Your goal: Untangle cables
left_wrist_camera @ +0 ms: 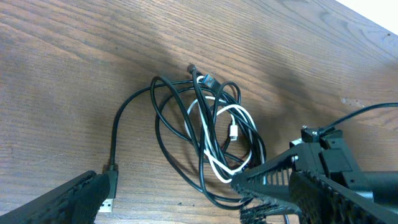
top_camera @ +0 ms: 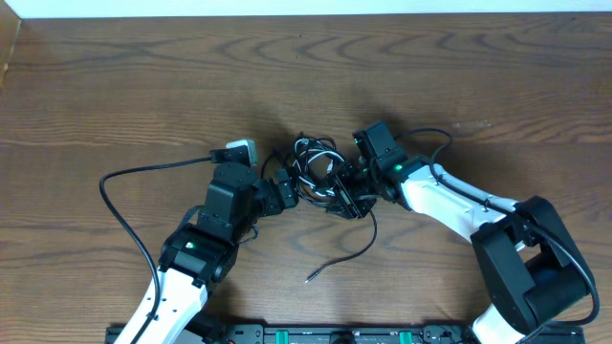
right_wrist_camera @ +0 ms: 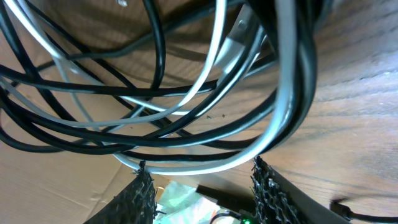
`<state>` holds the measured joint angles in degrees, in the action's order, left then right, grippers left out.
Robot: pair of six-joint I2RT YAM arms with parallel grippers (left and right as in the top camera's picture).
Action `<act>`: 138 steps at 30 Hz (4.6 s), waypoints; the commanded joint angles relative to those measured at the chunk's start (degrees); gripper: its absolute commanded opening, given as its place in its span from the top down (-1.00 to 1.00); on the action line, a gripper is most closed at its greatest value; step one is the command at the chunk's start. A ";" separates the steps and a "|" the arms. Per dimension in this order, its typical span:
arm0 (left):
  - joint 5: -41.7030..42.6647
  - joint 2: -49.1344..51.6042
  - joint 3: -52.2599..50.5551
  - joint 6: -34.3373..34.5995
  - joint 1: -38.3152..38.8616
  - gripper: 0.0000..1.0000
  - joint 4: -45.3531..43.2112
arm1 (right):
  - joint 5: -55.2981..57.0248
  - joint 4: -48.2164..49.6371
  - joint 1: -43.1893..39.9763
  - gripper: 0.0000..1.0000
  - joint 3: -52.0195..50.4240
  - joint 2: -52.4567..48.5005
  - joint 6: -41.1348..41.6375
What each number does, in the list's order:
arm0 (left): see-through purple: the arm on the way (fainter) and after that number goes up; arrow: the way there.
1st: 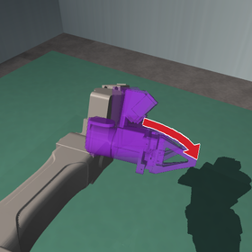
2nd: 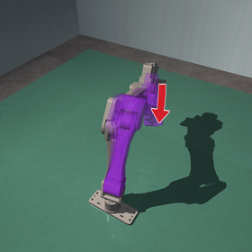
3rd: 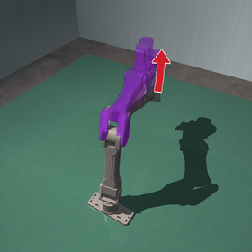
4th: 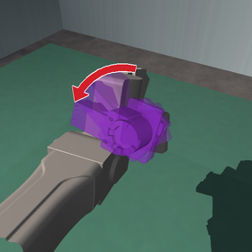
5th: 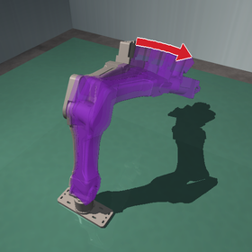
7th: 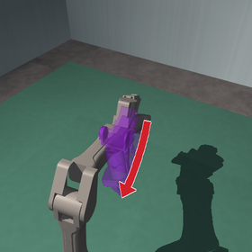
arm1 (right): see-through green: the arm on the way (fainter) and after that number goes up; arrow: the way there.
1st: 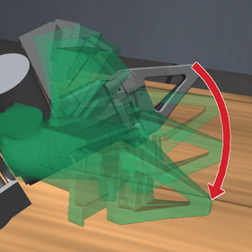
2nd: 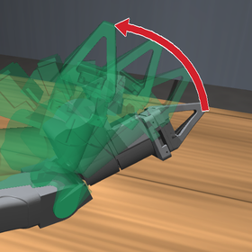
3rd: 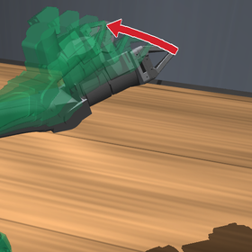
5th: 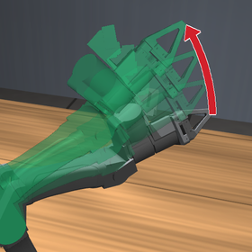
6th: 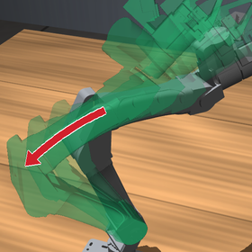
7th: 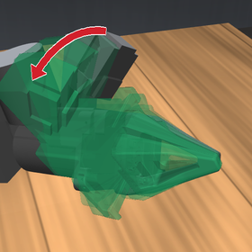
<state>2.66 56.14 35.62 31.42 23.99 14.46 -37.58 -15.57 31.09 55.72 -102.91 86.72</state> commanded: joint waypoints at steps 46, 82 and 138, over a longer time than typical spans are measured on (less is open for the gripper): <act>-0.74 -0.04 0.98 -0.98 -0.31 -0.97 0.11 | 22.77 6.36 -0.85 0.03 -1.16 -3.13 0.11; -0.74 -0.04 0.98 -0.98 -0.31 -0.96 0.11 | -0.52 19.26 -6.73 0.98 -1.16 14.49 -59.17; -0.07 4.09 0.98 8.37 -0.35 -0.97 -1.66 | 23.78 13.68 -9.27 0.98 -1.16 24.87 -43.28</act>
<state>2.72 60.14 35.62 39.22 23.99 12.84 -24.64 -3.62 20.51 54.39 -76.71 41.10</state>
